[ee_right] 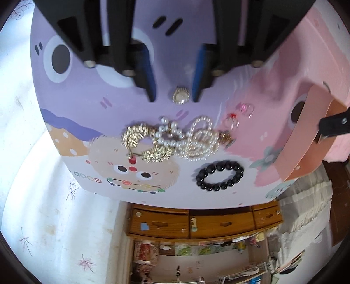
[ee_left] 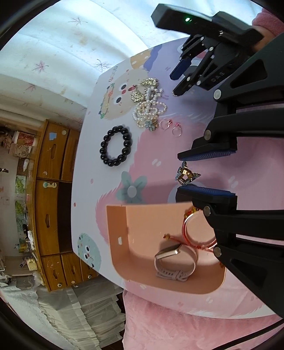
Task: Organize jewelry
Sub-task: 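Grasp the gold flower brooch with the left tool while the right tool grasps the round pearl brooch, then lower the gold brooch into the pink box with the left tool while the right tool releases its brooch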
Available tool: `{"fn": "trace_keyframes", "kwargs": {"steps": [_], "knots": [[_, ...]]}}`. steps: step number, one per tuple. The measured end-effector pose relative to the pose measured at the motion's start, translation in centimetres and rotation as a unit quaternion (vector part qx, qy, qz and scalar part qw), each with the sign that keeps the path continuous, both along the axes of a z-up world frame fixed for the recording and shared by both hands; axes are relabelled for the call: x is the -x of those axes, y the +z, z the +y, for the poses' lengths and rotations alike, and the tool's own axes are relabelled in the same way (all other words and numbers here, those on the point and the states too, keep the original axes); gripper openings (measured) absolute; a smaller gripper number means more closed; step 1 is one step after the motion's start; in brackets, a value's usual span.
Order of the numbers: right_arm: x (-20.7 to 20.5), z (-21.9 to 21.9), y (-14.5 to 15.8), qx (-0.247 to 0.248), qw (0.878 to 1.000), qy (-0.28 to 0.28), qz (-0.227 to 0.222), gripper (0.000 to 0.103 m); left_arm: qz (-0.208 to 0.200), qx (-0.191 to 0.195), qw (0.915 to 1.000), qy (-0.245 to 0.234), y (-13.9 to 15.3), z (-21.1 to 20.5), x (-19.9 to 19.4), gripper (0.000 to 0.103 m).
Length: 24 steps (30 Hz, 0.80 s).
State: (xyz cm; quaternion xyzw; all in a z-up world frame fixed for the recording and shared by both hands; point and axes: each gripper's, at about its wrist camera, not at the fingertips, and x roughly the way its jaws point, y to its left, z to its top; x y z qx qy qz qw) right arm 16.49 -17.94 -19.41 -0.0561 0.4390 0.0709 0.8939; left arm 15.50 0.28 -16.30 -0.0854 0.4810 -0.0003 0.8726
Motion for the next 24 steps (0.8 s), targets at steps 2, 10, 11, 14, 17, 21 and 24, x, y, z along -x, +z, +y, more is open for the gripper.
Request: {"fn": "trace_keyframes", "kwargs": {"steps": [2, 10, 11, 14, 17, 21, 24], "knots": [[-0.5, 0.1, -0.1, -0.009, 1.0, -0.005, 0.003, 0.038, -0.002, 0.004, 1.0, 0.001, 0.3, 0.4, 0.0, 0.021], [-0.3, 1.7, -0.7, 0.011, 1.0, -0.008, 0.015, 0.031, -0.011, 0.012, 0.9999, 0.005, 1.1, 2.4, 0.1, 0.021], [-0.1, 1.9, -0.6, 0.012, 1.0, -0.007, 0.013, 0.027, -0.011, 0.012, 0.9999, 0.005, 1.1, 2.7, 0.2, 0.021], [0.0, 2.5, -0.6, 0.023, 1.0, -0.006, 0.012, 0.017, -0.013, 0.012, 0.9998, 0.008, 1.2, 3.8, 0.4, 0.021], [0.1, 3.1, -0.5, 0.033, 0.999, -0.01, 0.008, 0.014, -0.012, 0.013, 0.9998, 0.01, 1.2, 4.9, 0.6, 0.021], [0.3, 3.9, -0.3, 0.028, 0.999, -0.017, 0.016, 0.014, -0.011, 0.013, 0.9998, 0.012, 1.1, 6.6, 1.0, 0.021], [0.7, 5.0, -0.1, 0.03, 0.999, -0.018, 0.017, 0.011, -0.01, 0.015, 0.9998, 0.011, 1.1, 7.9, 1.2, 0.021]]}}
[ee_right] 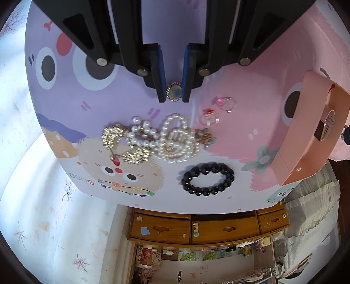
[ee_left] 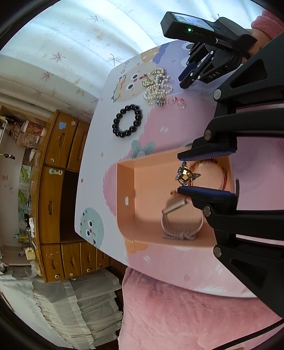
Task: Organize jewelry
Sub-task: 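Lower the gold brooch into the pink box with the left tool while the right tool releases its brooch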
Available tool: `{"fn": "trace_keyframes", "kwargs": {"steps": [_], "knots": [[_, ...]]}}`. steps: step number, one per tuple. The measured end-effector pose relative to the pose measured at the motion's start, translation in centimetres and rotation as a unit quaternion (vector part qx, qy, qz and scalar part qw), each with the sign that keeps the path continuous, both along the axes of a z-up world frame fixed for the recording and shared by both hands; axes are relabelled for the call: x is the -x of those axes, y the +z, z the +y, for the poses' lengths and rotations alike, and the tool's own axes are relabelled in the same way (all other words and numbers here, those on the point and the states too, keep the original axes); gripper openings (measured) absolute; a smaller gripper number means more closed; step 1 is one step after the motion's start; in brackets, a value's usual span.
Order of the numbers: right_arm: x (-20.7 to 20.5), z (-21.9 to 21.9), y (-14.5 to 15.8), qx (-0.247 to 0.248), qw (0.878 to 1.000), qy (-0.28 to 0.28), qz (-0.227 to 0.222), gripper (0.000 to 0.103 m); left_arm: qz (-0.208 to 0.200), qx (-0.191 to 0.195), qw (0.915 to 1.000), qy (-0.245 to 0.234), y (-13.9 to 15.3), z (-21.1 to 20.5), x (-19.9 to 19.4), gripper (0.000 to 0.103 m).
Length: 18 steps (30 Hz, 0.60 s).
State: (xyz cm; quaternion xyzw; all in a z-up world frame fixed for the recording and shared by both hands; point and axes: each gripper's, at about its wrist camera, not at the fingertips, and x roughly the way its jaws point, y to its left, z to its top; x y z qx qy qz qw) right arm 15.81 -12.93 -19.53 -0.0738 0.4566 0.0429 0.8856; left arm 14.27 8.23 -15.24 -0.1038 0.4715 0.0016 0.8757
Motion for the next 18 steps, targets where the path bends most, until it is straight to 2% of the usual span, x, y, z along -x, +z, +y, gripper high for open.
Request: {"fn": "trace_keyframes", "kwargs": {"steps": [2, 10, 18], "knots": [[0.3, 0.8, 0.4, -0.005, 1.0, -0.002, -0.001, 0.009, -0.001, 0.0, 1.0, -0.003, 0.0, 0.8, 0.2, 0.021], [1.4, 5.1, 2.2, -0.011, 1.0, 0.006, -0.016, 0.009, 0.004, -0.001, 0.9996, -0.029, -0.2, 3.9, 0.5, 0.021], [2.7, 9.5, 5.7, -0.073, 0.996, 0.018, -0.042, 0.009, 0.008, 0.005, 0.9979, -0.064, -0.8, 6.3, 0.7, 0.021]]}}
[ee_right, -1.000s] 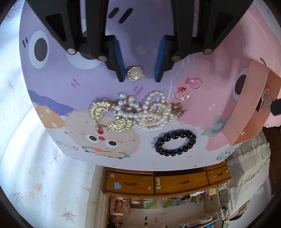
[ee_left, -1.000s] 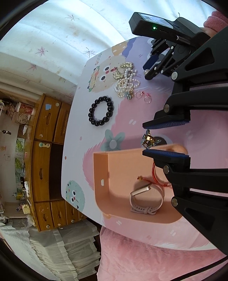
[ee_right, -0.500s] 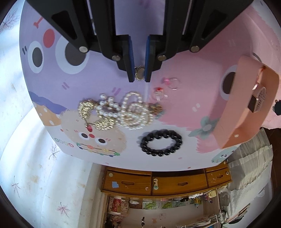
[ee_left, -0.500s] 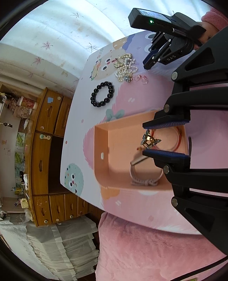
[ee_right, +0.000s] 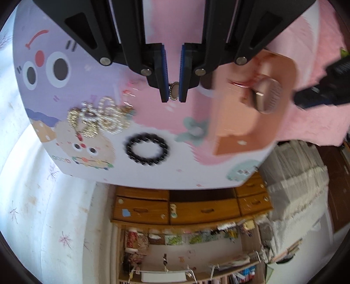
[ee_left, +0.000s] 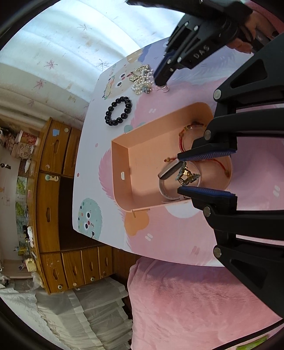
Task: Organize jewelry
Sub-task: 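Lower the gold brooch into the pink box with the left tool while the right tool releases its brooch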
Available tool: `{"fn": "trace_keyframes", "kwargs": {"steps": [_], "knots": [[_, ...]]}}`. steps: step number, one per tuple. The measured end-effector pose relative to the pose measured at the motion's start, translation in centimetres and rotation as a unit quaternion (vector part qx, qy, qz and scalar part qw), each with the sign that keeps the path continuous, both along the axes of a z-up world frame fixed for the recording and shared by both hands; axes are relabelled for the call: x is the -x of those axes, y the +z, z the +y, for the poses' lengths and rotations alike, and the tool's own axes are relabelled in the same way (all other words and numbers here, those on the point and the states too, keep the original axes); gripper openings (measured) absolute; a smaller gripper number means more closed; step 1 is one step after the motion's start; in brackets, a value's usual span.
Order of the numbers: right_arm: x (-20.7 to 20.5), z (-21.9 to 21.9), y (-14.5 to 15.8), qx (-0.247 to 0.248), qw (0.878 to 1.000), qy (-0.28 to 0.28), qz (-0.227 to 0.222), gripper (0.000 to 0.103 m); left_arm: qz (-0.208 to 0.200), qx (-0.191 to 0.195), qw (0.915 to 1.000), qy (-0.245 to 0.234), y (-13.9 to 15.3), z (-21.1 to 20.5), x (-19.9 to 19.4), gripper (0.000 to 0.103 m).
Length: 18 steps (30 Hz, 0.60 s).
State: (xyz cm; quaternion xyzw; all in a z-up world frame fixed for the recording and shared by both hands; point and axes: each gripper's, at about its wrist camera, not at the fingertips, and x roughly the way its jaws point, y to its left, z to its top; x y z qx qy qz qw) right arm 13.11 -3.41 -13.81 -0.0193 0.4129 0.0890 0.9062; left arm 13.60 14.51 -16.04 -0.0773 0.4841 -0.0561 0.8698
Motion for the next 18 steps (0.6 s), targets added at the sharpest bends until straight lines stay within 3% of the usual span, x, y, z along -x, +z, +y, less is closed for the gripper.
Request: {"fn": "trace_keyframes", "kwargs": {"steps": [6, 11, 15, 18], "knots": [[1.7, 3.6, 1.8, -0.028, 0.998, 0.052, -0.02, 0.009, -0.001, 0.016, 0.9997, -0.019, -0.1, 1.0, 0.2, 0.021], [2.8, 5.5, 1.7, -0.04, 0.996, 0.085, -0.006, 0.01, 0.002, 0.02, 0.9994, -0.026, -0.2, 1.3, 0.8, 0.023], [3.0, 5.5, 1.4, -0.052, 0.995, 0.08, 0.008, 0.028, 0.007, 0.021, 0.9995, -0.022, -0.1, 1.5, 0.9, 0.025], [2.8, 4.8, 1.3, -0.068, 0.995, 0.071, 0.017, 0.029, 0.008, 0.017, 0.9997, -0.015, -0.1, 1.6, 1.1, 0.028]]}}
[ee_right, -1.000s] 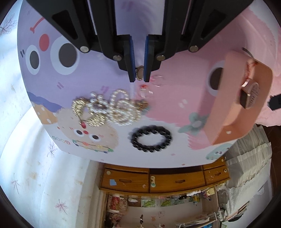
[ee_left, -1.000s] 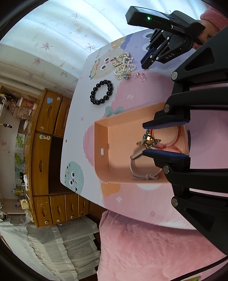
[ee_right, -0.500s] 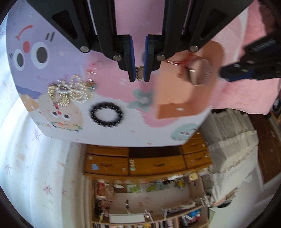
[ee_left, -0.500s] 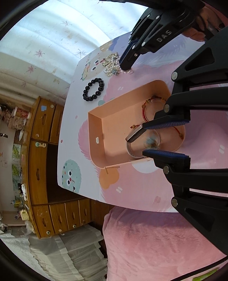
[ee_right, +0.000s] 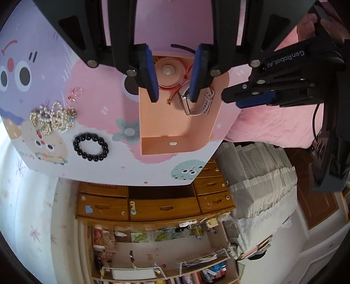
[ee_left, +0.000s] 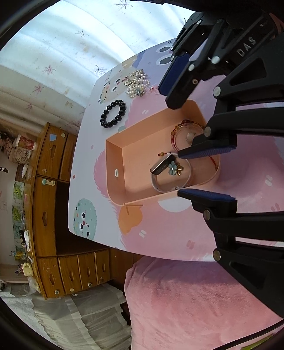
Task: Organize jewelry
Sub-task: 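Lower the gold brooch into the pink box with the left tool while the right tool releases its brooch, then grasp the gold leaf hair comb with the right tool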
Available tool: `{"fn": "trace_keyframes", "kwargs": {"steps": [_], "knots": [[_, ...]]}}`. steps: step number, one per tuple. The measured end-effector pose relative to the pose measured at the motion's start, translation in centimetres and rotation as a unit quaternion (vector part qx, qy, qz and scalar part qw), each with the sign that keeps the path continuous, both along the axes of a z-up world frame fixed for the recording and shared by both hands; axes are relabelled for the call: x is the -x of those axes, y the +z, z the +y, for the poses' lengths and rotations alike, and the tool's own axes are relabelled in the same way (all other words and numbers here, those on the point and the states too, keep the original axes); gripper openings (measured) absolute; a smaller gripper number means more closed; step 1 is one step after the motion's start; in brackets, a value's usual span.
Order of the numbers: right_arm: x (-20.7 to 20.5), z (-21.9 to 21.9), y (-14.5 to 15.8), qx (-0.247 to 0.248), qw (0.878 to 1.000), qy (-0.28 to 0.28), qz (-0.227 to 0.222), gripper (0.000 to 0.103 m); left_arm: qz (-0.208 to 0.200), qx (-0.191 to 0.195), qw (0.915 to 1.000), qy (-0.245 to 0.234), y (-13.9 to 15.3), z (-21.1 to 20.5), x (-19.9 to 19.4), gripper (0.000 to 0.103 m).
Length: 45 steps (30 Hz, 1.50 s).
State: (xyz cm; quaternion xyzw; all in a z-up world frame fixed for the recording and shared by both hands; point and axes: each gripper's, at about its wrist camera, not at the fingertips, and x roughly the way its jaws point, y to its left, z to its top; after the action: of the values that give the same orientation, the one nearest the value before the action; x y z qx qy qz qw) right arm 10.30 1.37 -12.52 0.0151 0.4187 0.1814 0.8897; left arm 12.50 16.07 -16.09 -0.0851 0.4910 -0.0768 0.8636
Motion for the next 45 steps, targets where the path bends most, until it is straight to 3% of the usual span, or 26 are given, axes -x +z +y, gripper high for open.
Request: {"fn": "trace_keyframes", "kwargs": {"steps": [3, 7, 9, 12, 14, 17, 20, 23, 27, 33, 39, 43, 45], "knots": [[-0.3, -1.1, -0.3, -0.014, 1.0, -0.013, 0.016, 0.029, 0.002, 0.002, 1.0, 0.005, 0.0, -0.4, 0.2, 0.039], [-0.7, -3.4, -0.9, -0.031, 0.997, -0.039, 0.053, 0.03, -0.003, 0.001, 1.0, 0.009, 0.4, -1.6, 0.5, 0.043], [-0.9, -5.2, -1.2, -0.053, 0.994, -0.051, 0.076, 0.031, -0.002, 0.001, 1.0, 0.003, 0.7, -2.8, 0.5, 0.053], [-1.2, -8.0, -1.6, -0.074, 0.99, -0.069, 0.103, 0.038, 0.002, 0.003, 0.9999, -0.013, 1.3, -4.8, 0.4, 0.062], [-1.3, -9.7, -1.7, -0.081, 0.987, -0.077, 0.114, 0.042, 0.009, 0.002, 0.9998, -0.017, 1.6, -6.5, 0.2, 0.078], [-1.7, -12.4, -1.8, -0.076, 0.985, -0.088, 0.13, 0.047, 0.008, 0.007, 0.9997, -0.023, 2.3, -9.1, 0.0, 0.083], [-2.4, -15.3, -1.9, -0.069, 0.983, -0.095, 0.141, 0.048, 0.017, -0.034, 0.9989, -0.029, 2.4, -12.2, -0.7, 0.09], [-3.7, -18.4, -2.1, -0.065, 0.98, -0.106, 0.157, 0.052, 0.018, -0.097, 0.9945, -0.034, 2.1, -15.3, -1.1, 0.09], [-5.7, -21.9, -2.6, -0.074, 0.971, -0.123, 0.189, 0.058, 0.012, -0.149, 0.988, -0.038, 1.5, -19.0, -1.7, 0.091], [-10.5, -26.1, -4.2, -0.087, 0.949, -0.16, 0.257, 0.059, 0.01, -0.161, 0.9864, -0.031, 0.0, -22.8, -3.5, 0.091], [-14.6, -28.0, -5.7, -0.094, 0.928, -0.192, 0.306, 0.059, -0.003, -0.21, 0.9774, -0.018, -1.7, -25.2, -4.7, 0.091], [-16.5, -27.8, -6.8, -0.076, 0.909, -0.228, 0.34, 0.059, 0.003, -0.209, 0.9777, -0.021, -2.9, -26.2, -5.5, 0.091], [-17.2, -27.8, -7.4, -0.092, 0.897, -0.244, 0.357, 0.059, 0.002, -0.201, 0.9795, -0.012, -3.5, -26.5, -5.8, 0.091]]}}
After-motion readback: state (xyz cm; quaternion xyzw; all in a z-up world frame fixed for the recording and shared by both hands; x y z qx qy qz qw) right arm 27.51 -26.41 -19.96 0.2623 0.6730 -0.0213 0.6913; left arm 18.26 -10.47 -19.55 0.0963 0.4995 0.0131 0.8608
